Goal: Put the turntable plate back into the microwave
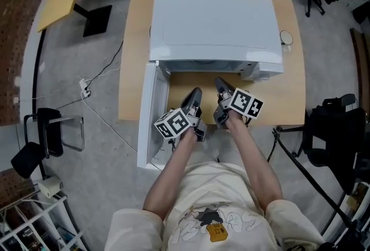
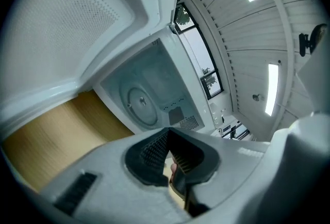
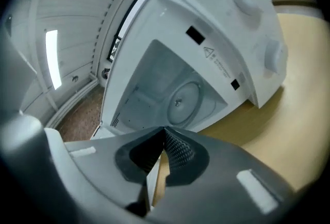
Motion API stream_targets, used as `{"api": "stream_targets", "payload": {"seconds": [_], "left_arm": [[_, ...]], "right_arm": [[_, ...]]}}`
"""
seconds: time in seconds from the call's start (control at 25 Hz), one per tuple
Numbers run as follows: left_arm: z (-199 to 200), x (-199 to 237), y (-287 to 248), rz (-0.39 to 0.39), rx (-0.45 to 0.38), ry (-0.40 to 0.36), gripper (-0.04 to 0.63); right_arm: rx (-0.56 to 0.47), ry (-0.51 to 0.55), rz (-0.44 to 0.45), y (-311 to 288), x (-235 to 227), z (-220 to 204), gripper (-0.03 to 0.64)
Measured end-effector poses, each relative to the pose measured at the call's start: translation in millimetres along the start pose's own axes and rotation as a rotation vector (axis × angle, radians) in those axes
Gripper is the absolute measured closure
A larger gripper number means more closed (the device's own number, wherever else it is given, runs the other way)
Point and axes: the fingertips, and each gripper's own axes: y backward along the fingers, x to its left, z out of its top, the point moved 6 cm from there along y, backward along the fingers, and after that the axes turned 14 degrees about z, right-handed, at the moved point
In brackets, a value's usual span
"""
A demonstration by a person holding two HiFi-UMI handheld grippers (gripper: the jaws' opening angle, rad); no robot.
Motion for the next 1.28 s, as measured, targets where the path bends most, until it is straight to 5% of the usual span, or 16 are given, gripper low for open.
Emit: {"api": "stream_targets", "payload": {"seconds": [0.56, 0.68, 1.0, 1.28], "left_arm": [[-19.0, -3.3, 28.6, 0.088, 0.060, -0.204, 0.598], [-16.4, -1.6, 37.3, 0.090, 0.067, -0.212, 0.598], [-22.2, 18.3, 51.9, 0.137, 0.108, -0.204, 0.598], [-25.0, 24.8, 57.2, 0.142, 0.123, -0.187, 0.598]], "right_arm": [[0.271, 0.742, -0.114, -34.5, 0.6, -22.0, 0.607], [0.364, 0.900, -0.105, -58.0, -7.3, -24.2, 0.537], [0.627, 1.430, -0.170, -100.3, -16.7, -26.6, 0.477], [0.798, 1.639, -0.167, -116.9, -23.5, -31.7, 0.476]]}}
